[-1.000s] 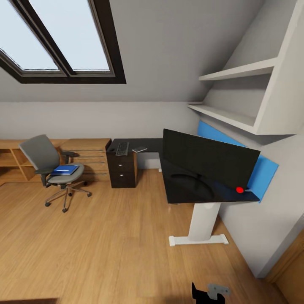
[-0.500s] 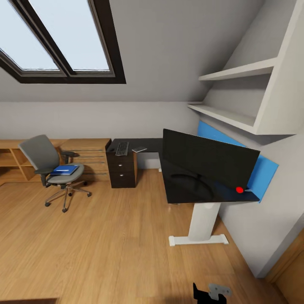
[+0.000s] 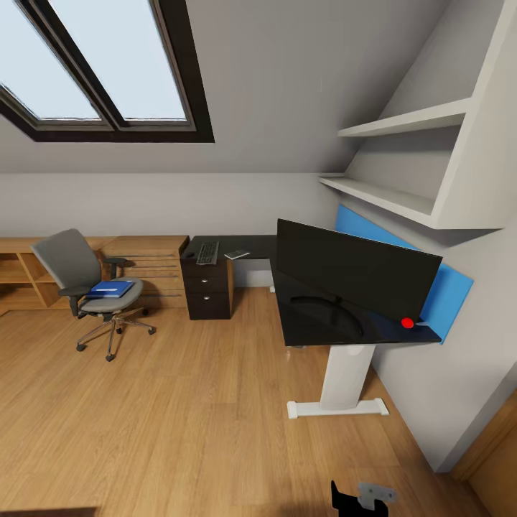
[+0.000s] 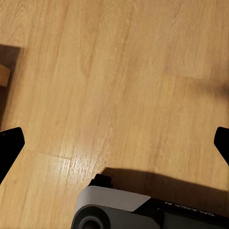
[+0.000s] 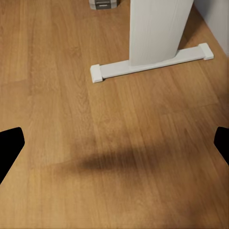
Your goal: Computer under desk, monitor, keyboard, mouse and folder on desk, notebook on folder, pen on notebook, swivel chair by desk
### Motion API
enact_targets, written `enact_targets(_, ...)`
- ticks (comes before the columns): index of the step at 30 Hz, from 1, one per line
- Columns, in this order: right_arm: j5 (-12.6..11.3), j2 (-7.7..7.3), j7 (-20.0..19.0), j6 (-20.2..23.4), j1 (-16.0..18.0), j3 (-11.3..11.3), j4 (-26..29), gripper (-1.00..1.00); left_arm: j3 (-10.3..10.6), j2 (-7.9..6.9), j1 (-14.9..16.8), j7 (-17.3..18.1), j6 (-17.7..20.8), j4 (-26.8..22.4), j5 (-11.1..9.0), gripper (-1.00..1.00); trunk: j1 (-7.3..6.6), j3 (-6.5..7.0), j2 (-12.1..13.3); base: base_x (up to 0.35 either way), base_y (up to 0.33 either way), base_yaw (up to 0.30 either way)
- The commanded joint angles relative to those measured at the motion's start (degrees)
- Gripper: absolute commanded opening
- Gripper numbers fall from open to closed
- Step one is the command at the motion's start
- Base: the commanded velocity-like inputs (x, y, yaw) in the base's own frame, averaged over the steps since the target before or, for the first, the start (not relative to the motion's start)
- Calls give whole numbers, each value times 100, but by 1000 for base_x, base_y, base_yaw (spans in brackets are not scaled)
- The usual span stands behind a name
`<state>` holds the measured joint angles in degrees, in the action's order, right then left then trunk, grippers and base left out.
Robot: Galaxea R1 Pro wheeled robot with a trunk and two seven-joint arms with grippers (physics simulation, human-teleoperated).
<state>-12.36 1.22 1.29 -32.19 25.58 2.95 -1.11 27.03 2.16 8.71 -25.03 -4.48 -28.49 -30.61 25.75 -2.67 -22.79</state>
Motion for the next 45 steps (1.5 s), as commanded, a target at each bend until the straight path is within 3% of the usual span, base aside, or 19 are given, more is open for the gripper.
enact_targets(1, -27, 0, 13, -24, 8, 33, -12, 100, 45, -5, 8, -37, -36, 1, -62, 100, 4, -13, -13, 0, 0, 0)
enact_targets(11, -54, -94, 26, -28, 8, 29, -12, 100, 36, -12, 8, -37, -36, 1, -67, 100, 4, -13, -13, 0, 0, 0)
enact_targets(18, -72, -330, 33, -17, 10, -8, 26, 100, 27, -20, 8, -37, -36, 1, -73, 100, 4, -13, -13, 0, 0, 0)
enact_targets(22, -92, -486, 79, 14, 17, -60, 324, 100, 24, -24, 8, -37, -36, 1, -75, 100, 4, -13, -13, 0, 0, 0)
enact_targets(24, -195, -610, 203, 52, 21, -196, 697, 100, 21, -28, 8, -37, -36, 1, -76, 100, 4, -13, -13, 0, 0, 0)
enact_targets(29, -473, -734, 532, 181, 34, -503, 1296, 100, 12, -36, 8, -37, -36, 1, -88, 100, 4, -13, -13, 0, 0, 0)
enact_targets(35, -754, -1019, 767, 530, 152, -664, 1677, 100, 6, -54, 8, -39, -36, 1, -99, 100, 4, -13, -13, 0, 0, 0)
enact_targets(36, -878, -1131, 792, 696, 265, -688, 1730, 100, 6, -59, 8, -38, -36, 1, -100, 100, 4, -13, -13, 0, 0, 0)
enact_targets(38, -1035, -1211, 802, 871, 415, -704, 1764, 100, 5, -62, 8, -40, -36, 1, -101, 100, 4, -13, -13, 0, 0, 0)
enact_targets(42, -1433, -1304, 811, 1216, 769, -722, 1803, 100, 5, -63, 8, -38, -36, 3, -102, 100, 4, -13, -13, 0, 0, 0)
enact_targets(43, -1657, -1336, 813, 1377, 947, -726, 1823, 100, 4, -64, 8, -38, -38, 2, -104, 100, 4, -13, -13, 0, 0, 0)
enact_targets(45, -1892, -1364, 815, 1543, 1111, -729, 1861, 100, 3, -64, 8, -38, -40, 2, -107, 100, 4, -13, -13, 0, 0, 0)
